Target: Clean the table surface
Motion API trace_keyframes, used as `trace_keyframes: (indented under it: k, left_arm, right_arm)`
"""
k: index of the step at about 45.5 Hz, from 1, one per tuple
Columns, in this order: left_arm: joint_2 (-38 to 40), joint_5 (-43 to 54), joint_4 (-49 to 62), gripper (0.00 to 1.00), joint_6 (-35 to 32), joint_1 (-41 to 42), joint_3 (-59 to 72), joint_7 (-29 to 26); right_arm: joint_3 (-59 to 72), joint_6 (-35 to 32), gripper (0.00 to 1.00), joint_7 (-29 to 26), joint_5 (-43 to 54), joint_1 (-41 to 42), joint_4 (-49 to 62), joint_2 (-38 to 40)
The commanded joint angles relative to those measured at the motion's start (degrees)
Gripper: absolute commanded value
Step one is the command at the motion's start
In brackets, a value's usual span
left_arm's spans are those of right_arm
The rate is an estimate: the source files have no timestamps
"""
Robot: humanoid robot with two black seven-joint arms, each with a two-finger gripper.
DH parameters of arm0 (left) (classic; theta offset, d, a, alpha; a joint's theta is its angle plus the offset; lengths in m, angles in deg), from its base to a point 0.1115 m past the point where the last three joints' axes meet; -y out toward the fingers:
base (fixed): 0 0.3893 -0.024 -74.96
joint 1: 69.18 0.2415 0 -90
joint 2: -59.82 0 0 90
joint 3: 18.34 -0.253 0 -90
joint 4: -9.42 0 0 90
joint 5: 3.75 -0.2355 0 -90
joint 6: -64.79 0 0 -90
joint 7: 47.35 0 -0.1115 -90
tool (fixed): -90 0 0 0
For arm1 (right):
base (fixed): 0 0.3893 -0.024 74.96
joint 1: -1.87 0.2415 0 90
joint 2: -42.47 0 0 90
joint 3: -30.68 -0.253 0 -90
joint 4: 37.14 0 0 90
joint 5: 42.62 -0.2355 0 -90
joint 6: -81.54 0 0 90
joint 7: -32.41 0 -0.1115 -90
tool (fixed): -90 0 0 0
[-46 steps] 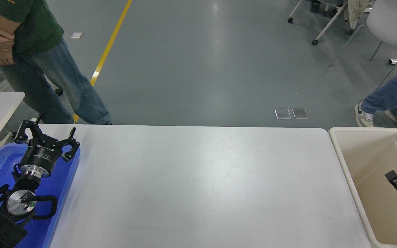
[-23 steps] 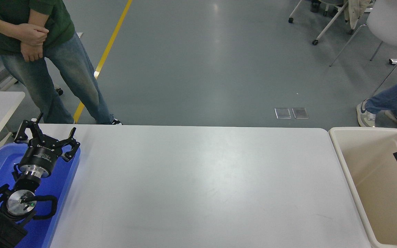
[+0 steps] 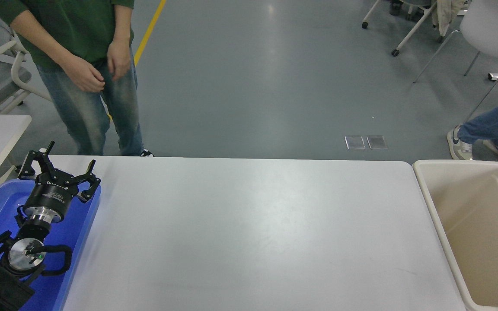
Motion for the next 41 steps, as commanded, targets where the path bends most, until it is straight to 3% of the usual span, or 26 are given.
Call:
trace_keyframes:
  k: [1,11,19,31,41]
  left_arm:
    - [0.00,-0.01,0.01,1.00,0.00,0.00,0.00,0.03]
    - [0.00,-0.01,0.01,1.00,0.00,0.00,0.00,0.03]
    - [0.00,-0.01,0.01,1.00,0.00,0.00,0.00,0.03]
    - [0.00,-0.01,0.01,1.00,0.00,0.00,0.00,0.02]
    - [0.00,-0.01,0.01,1.00,0.00,0.00,0.00,0.02]
  right_arm:
    - [-15.61,-7.48,1.00,0.13,-1.06,-2.47,-15.23,3.94]
    - [-23.61,-7.22,1.00,0.13,-1.06,-4.84,-27.98,2.45]
    - [-23.44,-6.87,1.00,0.13,-1.06,-5.19,-30.89,-1.24]
    - [-24.58,-6.43,1.00,0.22,-1.06,-7.74,-28.96,-10.99]
    - [-25.37,-6.25,1.00,0.31,-1.06,-8.01,-27.55,-13.64]
